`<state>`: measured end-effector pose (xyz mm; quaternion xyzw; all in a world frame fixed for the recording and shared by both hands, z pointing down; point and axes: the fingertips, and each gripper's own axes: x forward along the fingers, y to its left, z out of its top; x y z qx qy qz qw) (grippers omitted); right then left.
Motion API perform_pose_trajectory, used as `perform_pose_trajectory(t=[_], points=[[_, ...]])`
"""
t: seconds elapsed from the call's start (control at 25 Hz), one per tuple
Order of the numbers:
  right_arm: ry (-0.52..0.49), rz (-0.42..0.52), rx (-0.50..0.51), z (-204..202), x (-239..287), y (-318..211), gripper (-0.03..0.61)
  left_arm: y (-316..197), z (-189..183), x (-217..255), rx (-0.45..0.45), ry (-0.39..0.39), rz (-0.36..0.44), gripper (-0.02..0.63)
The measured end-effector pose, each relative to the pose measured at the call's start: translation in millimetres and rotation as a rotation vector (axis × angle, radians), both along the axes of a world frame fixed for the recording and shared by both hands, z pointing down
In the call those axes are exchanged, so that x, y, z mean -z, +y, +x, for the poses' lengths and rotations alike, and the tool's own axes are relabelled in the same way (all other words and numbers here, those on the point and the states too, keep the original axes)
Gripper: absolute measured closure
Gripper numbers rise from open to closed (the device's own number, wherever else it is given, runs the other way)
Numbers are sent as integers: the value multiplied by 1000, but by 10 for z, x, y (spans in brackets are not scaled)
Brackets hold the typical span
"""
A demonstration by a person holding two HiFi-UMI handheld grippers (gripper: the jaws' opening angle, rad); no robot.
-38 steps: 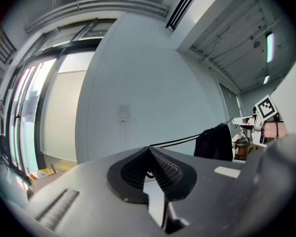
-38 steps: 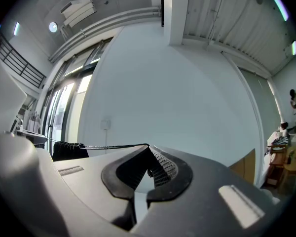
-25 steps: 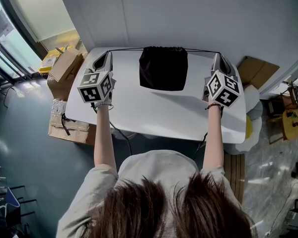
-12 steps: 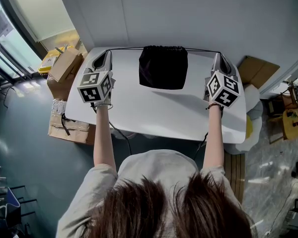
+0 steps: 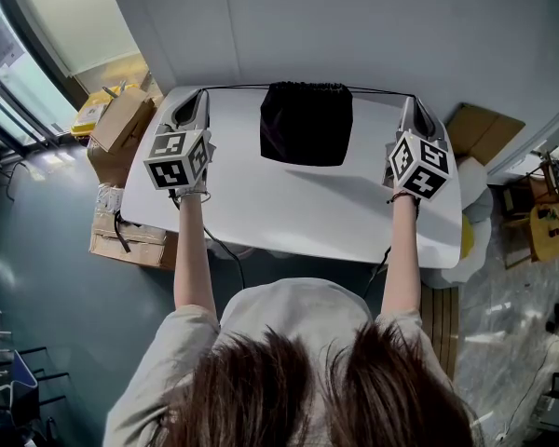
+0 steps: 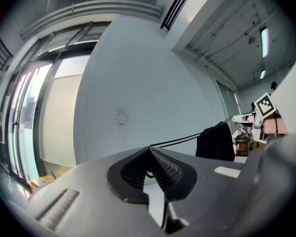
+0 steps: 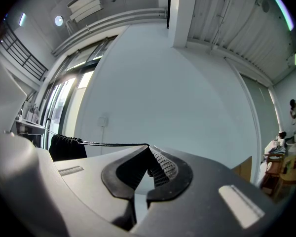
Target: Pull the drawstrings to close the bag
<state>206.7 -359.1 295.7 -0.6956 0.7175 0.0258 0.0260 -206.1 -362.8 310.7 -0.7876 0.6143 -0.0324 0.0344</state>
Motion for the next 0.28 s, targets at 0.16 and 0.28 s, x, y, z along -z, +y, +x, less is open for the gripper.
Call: perform_pose_trajectory(t=[0.16,0.28], points=[[3,4,2,2,7,-5,563,-7,3,12,0,-6,4,615],[-3,5,5,11,1,-6,563,-3,14,7,1,-18,6,615]])
